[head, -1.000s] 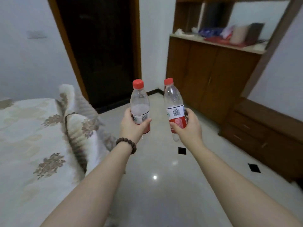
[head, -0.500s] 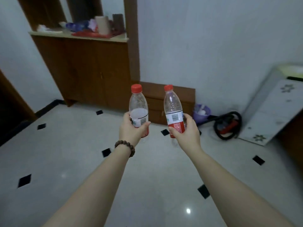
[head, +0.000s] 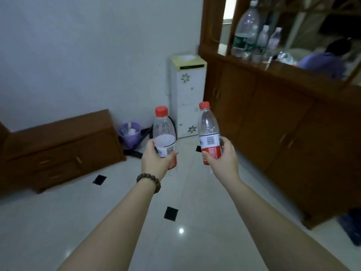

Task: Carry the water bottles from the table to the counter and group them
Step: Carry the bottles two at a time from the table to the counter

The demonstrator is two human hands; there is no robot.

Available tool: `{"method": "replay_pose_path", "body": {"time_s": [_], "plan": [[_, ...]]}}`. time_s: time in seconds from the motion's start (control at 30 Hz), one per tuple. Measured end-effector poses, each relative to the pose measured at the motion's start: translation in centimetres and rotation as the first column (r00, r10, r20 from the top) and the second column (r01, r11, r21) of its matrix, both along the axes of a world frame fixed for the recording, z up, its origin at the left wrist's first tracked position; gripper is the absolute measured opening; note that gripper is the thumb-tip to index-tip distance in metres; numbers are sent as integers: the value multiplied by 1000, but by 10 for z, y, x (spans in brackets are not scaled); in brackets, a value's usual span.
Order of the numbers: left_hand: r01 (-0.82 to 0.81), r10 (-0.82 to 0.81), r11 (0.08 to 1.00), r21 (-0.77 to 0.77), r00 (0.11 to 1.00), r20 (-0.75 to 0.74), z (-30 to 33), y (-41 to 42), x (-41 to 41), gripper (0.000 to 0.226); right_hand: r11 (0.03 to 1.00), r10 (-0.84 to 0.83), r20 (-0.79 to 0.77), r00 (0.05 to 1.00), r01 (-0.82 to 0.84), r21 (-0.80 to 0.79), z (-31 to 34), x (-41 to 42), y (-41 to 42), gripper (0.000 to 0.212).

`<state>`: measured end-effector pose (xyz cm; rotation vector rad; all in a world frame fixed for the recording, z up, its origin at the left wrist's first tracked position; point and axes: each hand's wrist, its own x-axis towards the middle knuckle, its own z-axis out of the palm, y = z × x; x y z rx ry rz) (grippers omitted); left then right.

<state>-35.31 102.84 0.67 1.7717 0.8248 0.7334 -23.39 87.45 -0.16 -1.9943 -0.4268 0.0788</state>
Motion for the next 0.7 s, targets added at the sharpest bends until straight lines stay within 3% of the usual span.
{"method": "replay_pose_path", "body": {"time_s": [0.2, 0.37, 0.7], "plan": [[256, -256, 967, -21, 967, -13, -7, -62, 99, 48, 956, -290, -22, 957, 289, -48, -12, 51, -83, 73], [382, -383, 923, -40, 923, -18, -15, -96, 176, 51, 910, -413, -32, 910, 411, -57, -15, 93, -123, 74], [492, -492, 870, -14, 870, -19, -23, -71, 349, 62, 853, -520, -9, 854, 518, -60, -18, 239, -93, 74]]}}
